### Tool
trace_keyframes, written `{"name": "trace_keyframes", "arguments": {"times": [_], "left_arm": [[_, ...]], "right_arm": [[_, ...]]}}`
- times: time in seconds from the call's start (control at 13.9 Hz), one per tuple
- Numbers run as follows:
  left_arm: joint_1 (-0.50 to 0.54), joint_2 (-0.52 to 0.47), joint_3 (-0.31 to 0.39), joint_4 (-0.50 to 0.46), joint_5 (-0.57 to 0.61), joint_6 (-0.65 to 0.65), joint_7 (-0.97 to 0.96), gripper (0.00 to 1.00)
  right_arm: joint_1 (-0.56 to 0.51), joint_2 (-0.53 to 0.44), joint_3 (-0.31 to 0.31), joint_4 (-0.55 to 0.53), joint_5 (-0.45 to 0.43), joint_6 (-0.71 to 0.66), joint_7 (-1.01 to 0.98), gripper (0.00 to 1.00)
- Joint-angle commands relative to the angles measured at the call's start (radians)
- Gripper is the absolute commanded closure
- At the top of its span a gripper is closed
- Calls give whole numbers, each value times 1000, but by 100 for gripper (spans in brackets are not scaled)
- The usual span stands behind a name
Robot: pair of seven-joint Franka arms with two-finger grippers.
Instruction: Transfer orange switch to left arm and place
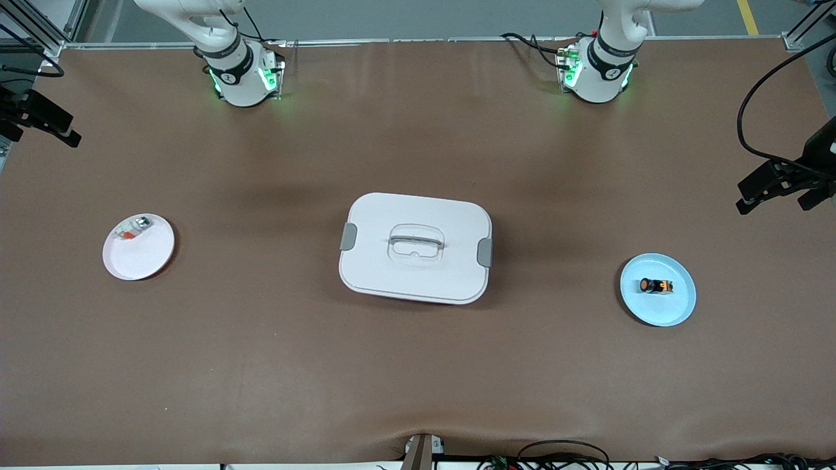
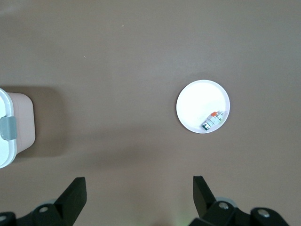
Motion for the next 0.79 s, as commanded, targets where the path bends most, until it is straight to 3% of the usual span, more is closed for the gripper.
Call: {"name": "trace_keyframes", "arguments": {"times": [0.0,0.72], "left_arm": [[126,3,-125,21,-13,-20,5,0],[134,11,-140,19,-15,-21,2,0]], "right_arm": [[-9,-24,2,-27,10,14,-10,0],[-9,-23,1,-24,4,14,-10,0]]}}
